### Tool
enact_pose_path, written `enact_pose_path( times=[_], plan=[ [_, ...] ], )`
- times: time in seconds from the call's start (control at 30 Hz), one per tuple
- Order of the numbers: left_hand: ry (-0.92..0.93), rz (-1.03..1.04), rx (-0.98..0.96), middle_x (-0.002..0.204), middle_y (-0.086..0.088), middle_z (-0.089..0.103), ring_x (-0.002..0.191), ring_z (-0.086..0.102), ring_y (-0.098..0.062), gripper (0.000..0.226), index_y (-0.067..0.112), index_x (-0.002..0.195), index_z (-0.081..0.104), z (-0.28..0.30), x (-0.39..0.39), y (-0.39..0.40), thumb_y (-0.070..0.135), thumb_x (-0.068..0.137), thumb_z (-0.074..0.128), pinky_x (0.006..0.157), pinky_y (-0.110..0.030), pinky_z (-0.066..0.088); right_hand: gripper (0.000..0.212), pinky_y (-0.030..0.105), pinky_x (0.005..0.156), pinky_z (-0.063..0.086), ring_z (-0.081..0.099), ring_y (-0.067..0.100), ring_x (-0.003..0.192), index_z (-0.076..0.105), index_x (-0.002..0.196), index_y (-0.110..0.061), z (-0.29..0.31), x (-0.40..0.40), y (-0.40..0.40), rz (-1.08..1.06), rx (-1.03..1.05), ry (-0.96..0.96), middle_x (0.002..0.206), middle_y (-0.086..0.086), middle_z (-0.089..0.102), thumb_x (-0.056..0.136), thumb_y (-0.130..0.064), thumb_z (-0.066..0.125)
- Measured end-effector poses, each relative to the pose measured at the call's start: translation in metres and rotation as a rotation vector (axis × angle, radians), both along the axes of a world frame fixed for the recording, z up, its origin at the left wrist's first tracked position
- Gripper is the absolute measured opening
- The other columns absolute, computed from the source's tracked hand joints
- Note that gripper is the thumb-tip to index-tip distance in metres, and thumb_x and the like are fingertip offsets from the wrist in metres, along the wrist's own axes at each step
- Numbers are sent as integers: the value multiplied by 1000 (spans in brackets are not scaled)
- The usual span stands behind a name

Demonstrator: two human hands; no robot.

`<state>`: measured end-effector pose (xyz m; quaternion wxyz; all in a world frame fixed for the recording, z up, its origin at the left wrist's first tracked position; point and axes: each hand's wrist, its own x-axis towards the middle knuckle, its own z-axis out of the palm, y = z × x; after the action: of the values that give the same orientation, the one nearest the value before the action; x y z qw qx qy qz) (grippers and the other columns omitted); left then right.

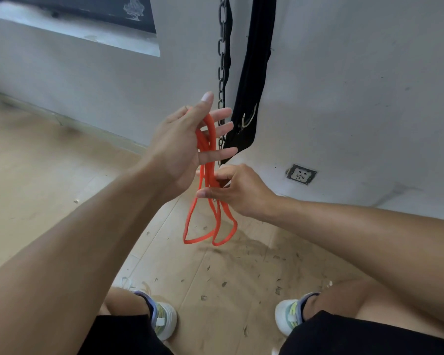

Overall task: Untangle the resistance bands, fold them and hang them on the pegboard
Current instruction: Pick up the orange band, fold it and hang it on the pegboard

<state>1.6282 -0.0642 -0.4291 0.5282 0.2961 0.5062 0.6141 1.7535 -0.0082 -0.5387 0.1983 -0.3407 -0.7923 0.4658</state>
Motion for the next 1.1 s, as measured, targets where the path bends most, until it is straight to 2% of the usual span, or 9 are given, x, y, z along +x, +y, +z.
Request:
enact_pose_path(
  times=[0.17,0.37,0.53,0.63,0.73,0.83,0.97,1.03,1.1],
  plan=[
    [-147,-65,30,125,-9,72,116,70,-25,26,16,120,55,-2,6,1,36,105,48,76,-40,62,25,14,65,50,64,12,63,78,85,-2,-1,-4,-4,-7,13,46,75,11,71,88,-26,81],
    [-186,63,26,122,-10,74,109,73,-26,16,15,107,59,4,-14,6,29,105,49,72,-37,63,20,11,71,49,66,5,83,82,105,-18,5,0,2,-129,44,58,91,-8,69,90,-32,79],
    [369,164,-247,105,-4,73,105,72,-21,13,18,87,65,-9,-58,12,26,97,59,57,-34,61,17,11,74,48,64,6,93,82,105,-26,12,17,22,-166,116,-35,106,-5,66,91,-34,78],
    [641,92,-354,113,-15,66,107,64,-25,11,16,91,68,-27,-71,15,22,95,60,79,-44,62,10,23,73,52,67,6,81,82,97,-29,18,28,32,-163,118,-78,95,-11,72,88,-34,81],
    [871,82,-276,119,-8,68,111,63,-21,15,19,104,66,-36,-65,15,13,91,60,89,-34,53,8,42,73,57,70,22,74,82,91,-31,21,31,38,-76,157,-228,78,0,76,86,-38,82],
    [991,-20,-47,112,4,70,107,64,-12,14,23,108,63,-38,-43,12,31,97,61,96,-34,50,10,40,73,59,70,16,71,82,90,-31,26,30,36,46,239,-331,77,-3,75,85,-39,82],
    [1187,-401,-179,81,5,71,78,66,-13,46,25,113,54,-47,-15,8,66,96,42,75,-37,52,5,22,64,54,70,7,67,79,89,-31,36,29,27,125,253,-369,75,-4,75,89,-36,80],
    [1150,-486,-210,69,6,68,67,64,-11,44,23,120,50,-53,-13,10,61,99,42,69,-35,53,7,30,71,60,72,10,71,80,91,-31,36,32,27,155,203,-344,79,-4,76,88,-37,80],
    [1068,-477,-147,57,13,62,53,53,-3,35,24,129,48,-52,-14,13,47,102,49,58,-22,42,6,29,74,59,71,9,72,81,89,-30,37,36,28,147,67,-261,79,-4,76,86,-36,82]
  ],
)
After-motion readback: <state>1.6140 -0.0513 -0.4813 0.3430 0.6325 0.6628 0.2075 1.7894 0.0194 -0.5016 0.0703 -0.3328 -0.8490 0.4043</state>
